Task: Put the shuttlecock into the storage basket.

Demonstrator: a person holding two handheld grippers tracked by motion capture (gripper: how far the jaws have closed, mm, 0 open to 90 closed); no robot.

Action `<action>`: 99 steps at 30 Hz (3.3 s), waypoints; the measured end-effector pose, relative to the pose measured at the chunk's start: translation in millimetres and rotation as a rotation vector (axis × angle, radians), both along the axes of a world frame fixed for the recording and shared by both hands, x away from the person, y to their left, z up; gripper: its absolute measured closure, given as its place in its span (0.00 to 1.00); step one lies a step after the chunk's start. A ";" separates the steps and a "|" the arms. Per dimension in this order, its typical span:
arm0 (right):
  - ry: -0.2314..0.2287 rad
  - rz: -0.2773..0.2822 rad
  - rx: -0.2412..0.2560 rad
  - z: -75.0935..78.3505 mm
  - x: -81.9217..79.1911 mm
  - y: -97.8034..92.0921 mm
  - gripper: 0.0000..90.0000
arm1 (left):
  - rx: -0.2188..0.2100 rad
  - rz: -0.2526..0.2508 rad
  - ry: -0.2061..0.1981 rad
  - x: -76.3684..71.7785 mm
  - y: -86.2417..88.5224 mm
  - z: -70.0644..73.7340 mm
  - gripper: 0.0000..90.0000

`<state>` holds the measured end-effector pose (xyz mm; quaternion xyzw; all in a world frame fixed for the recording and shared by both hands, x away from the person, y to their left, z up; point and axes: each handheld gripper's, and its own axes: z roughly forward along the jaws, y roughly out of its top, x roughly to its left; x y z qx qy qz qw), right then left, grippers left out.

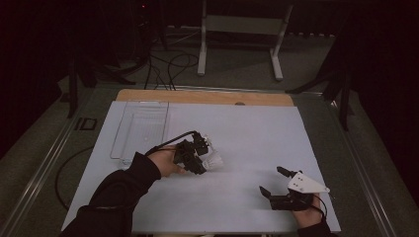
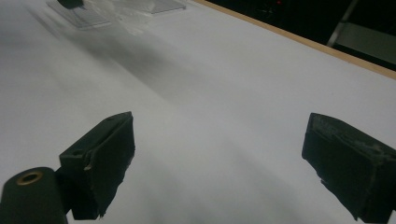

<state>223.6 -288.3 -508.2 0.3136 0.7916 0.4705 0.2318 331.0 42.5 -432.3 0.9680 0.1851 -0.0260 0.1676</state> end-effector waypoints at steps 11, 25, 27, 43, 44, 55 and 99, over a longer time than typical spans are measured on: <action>0.018 0.005 0.011 -0.8 1.3 -1.6 0.11 | -0.009 -0.041 -0.002 -4.7 17.2 13.7 0.73; 0.015 0.007 0.002 -0.6 0.9 -0.2 0.11 | -0.033 -0.040 -0.016 -7.4 29.0 38.9 0.73; 0.019 0.008 0.005 -0.8 1.1 -0.1 0.11 | -0.052 -0.036 -0.015 -7.3 31.0 44.4 0.73; 0.011 0.012 0.006 -0.3 0.8 0.5 0.11 | -0.080 0.016 -0.036 -1.6 43.5 71.3 0.73; 0.015 0.010 0.011 -0.1 0.6 0.7 0.11 | -0.077 0.021 -0.038 -1.1 44.8 72.1 0.73; 0.012 0.011 0.006 0.2 0.6 0.5 0.11 | -0.084 0.101 -0.060 5.7 65.0 75.2 0.73; 0.029 0.025 0.011 -0.4 0.3 4.5 0.11 | -0.061 0.349 -0.093 6.9 171.8 72.7 0.73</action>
